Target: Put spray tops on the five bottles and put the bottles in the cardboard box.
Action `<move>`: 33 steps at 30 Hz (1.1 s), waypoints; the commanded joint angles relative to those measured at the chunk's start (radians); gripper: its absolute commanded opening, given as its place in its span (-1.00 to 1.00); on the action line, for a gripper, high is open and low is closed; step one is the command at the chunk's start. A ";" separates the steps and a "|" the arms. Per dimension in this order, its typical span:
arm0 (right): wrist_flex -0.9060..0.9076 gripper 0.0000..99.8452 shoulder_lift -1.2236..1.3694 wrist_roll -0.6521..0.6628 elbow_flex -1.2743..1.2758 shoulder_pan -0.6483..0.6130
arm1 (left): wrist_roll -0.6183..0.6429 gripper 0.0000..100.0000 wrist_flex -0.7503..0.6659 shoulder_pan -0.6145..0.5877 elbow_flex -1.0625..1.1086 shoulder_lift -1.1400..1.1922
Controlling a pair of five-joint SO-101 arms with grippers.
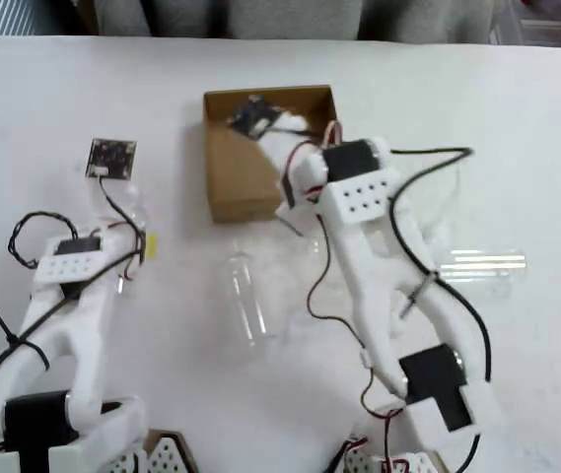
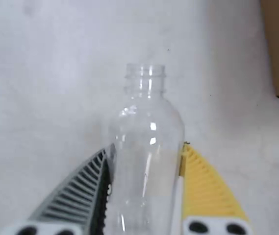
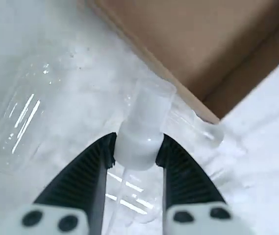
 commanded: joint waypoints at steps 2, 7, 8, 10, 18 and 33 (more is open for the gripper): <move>0.071 -0.96 -0.125 -0.226 -0.046 0.073 | 0.006 -0.81 -0.021 -0.007 -0.008 -0.044; 0.191 -0.96 -0.160 -0.405 -0.044 0.140 | 0.006 -0.81 -0.021 -0.007 -0.008 -0.044; 0.217 -0.96 -0.160 -0.425 -0.044 0.156 | 0.006 -0.81 -0.021 -0.007 -0.008 -0.044; 0.269 -0.96 -0.162 -0.453 -0.044 0.185 | 0.006 -0.81 -0.021 -0.007 -0.008 -0.044; 0.278 -0.96 -0.291 -0.463 0.133 0.228 | 0.006 -0.81 -0.021 -0.002 -0.006 -0.044; -0.183 -0.96 -0.424 -0.463 0.381 0.151 | 0.014 -0.82 -0.052 0.048 -0.008 -0.048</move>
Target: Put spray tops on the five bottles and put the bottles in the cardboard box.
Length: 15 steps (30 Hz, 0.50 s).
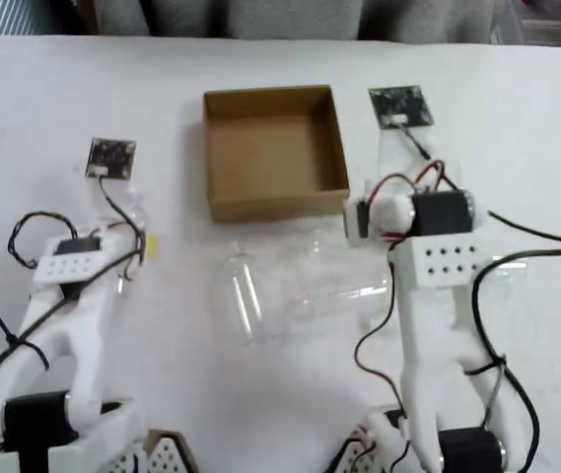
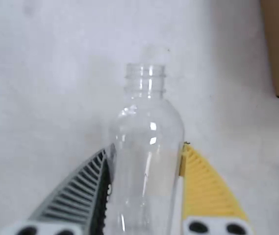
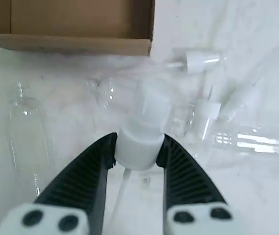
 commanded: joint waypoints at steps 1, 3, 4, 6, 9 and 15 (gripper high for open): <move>-0.140 -0.96 -0.039 -0.009 0.044 -0.031 | 0.014 -0.82 -0.060 0.077 -0.012 -0.051; -0.154 -0.96 -0.041 -0.009 0.043 -0.027 | 0.014 -0.82 -0.100 0.108 -0.032 -0.065; -0.154 -0.96 -0.047 -0.009 0.037 -0.025 | 0.014 -0.81 -0.109 0.119 -0.041 -0.082; -0.154 -0.96 -0.070 -0.002 0.032 -0.016 | 0.014 -0.81 -0.117 0.147 -0.058 -0.131; -0.154 -0.96 -0.122 -0.002 0.034 0.001 | 0.014 -0.81 -0.149 0.186 -0.054 -0.226; -0.180 -0.95 -0.265 0.000 0.074 0.056 | 0.015 -0.81 -0.249 0.245 0.060 -0.440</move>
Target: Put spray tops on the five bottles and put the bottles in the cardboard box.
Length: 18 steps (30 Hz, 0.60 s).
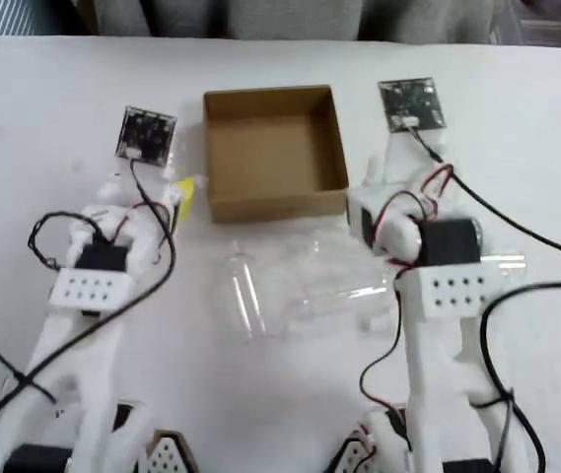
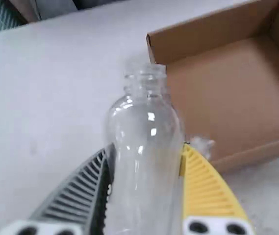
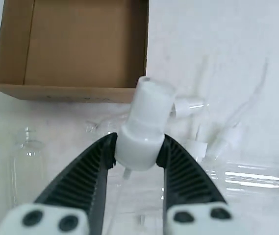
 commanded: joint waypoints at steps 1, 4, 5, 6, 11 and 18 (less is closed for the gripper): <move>-0.025 -0.95 -0.108 0.000 0.005 0.019 | 0.015 -0.81 -0.084 0.031 0.051 -0.168; -0.030 -0.95 -0.188 0.000 0.018 0.010 | 0.017 -0.81 -0.155 0.035 0.143 -0.291; -0.044 -0.95 -0.211 0.000 0.020 0.007 | 0.017 -0.81 -0.183 0.036 0.173 -0.329; -0.062 -0.96 -0.232 0.000 0.021 -0.004 | 0.017 -0.81 -0.204 0.036 0.203 -0.364; -0.104 -0.96 -0.278 -0.009 0.034 -0.030 | 0.086 -0.81 -0.227 0.038 0.298 -0.490; -0.208 -0.96 -0.280 -0.011 0.071 -0.096 | 0.262 -0.81 -0.229 0.104 0.384 -0.559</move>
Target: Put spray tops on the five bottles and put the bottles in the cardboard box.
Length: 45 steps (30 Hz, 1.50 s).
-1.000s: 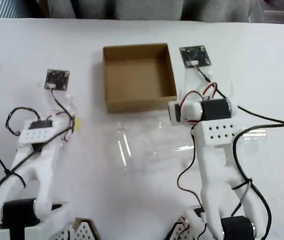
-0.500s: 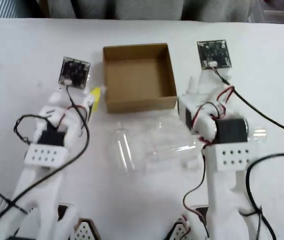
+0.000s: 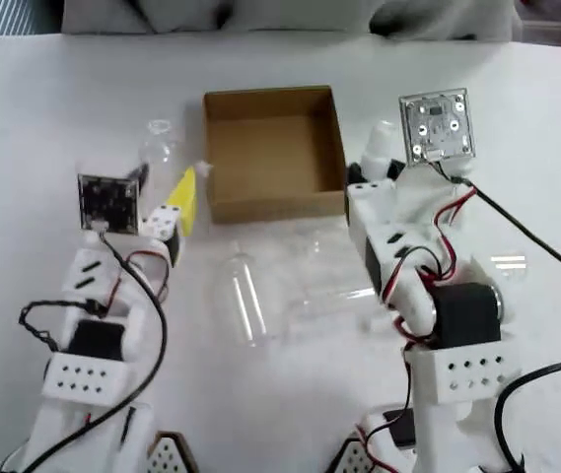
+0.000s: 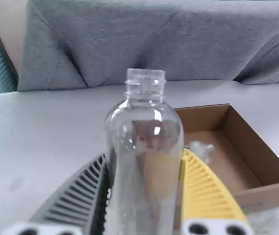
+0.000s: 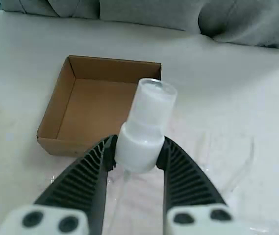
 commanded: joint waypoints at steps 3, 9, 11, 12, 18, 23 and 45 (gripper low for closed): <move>-0.048 -0.96 -0.022 -0.011 0.008 -0.056 | 0.037 -0.81 -0.037 0.070 0.061 -0.062; -0.214 -0.96 -0.030 -0.011 0.000 -0.119 | 0.037 -0.81 -0.344 0.151 0.302 -0.096; -0.308 -0.96 -0.028 -0.011 0.000 -0.143 | 0.040 -0.81 -0.439 0.171 0.353 -0.102; -0.348 -0.96 -0.028 -0.011 0.000 -0.157 | 0.041 -0.81 -0.430 0.171 0.345 -0.105; -0.559 -0.96 -0.027 -0.009 0.000 -0.243 | 0.046 -0.82 -0.422 0.179 0.348 -0.107; -0.710 -0.96 -0.010 0.000 -0.003 -0.315 | 0.046 -0.82 -0.422 0.179 0.348 -0.105; -0.533 -0.96 0.346 0.009 -0.345 -0.326 | 0.037 -0.81 -0.385 0.171 0.348 -0.102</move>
